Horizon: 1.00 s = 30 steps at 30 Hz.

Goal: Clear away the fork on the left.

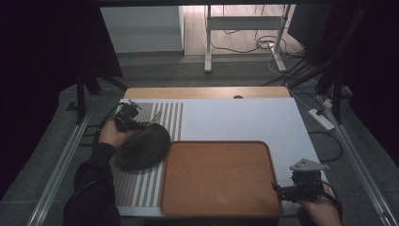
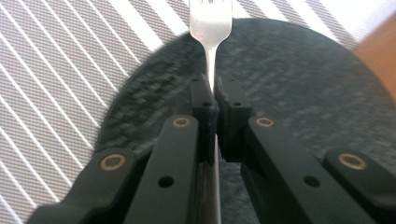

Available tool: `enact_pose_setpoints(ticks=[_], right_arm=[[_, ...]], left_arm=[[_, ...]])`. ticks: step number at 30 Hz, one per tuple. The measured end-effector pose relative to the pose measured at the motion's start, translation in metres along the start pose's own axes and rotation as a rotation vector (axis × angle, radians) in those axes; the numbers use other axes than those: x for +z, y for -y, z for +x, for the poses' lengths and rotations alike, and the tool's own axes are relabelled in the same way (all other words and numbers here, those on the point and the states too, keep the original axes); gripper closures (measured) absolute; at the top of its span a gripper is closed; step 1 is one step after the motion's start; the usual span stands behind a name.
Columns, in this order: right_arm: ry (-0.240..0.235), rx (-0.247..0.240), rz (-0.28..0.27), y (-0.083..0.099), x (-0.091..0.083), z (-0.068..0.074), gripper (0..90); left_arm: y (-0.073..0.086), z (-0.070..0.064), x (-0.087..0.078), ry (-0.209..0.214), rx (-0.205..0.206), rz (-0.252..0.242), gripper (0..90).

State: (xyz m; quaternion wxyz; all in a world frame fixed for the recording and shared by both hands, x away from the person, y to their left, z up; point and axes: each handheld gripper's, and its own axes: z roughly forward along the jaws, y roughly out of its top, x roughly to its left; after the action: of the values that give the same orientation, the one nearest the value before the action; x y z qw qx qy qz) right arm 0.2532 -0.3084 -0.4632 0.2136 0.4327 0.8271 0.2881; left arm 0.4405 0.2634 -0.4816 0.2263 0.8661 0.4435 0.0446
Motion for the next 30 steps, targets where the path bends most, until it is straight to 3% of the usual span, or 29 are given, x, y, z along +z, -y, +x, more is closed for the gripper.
enact_pose_setpoints(ticks=[6, 9, 18, 21, 30], right_arm=[[-0.002, -0.004, -0.005, 0.000, 0.000, 0.000, 0.0], [-0.002, -0.012, -0.007, 0.000, 0.000, 0.001, 0.0], [-0.001, -0.032, -0.010, 0.000, -0.001, 0.002, 0.0], [-0.001, -0.032, -0.010, 0.000, -0.001, 0.002, 0.0], [-0.005, -0.030, -0.010, 0.000, -0.001, 0.002, 0.0]], left_arm=[[0.013, -0.017, -0.005, 0.002, -0.017, -0.018, 86.1], [0.018, -0.026, -0.005, 0.023, -0.028, -0.026, 86.1], [0.023, -0.053, -0.004, 0.048, -0.026, -0.018, 86.1], [0.026, -0.068, -0.004, 0.063, -0.023, -0.013, 86.1], [0.029, -0.097, 0.001, 0.097, -0.048, -0.013, 86.1]])
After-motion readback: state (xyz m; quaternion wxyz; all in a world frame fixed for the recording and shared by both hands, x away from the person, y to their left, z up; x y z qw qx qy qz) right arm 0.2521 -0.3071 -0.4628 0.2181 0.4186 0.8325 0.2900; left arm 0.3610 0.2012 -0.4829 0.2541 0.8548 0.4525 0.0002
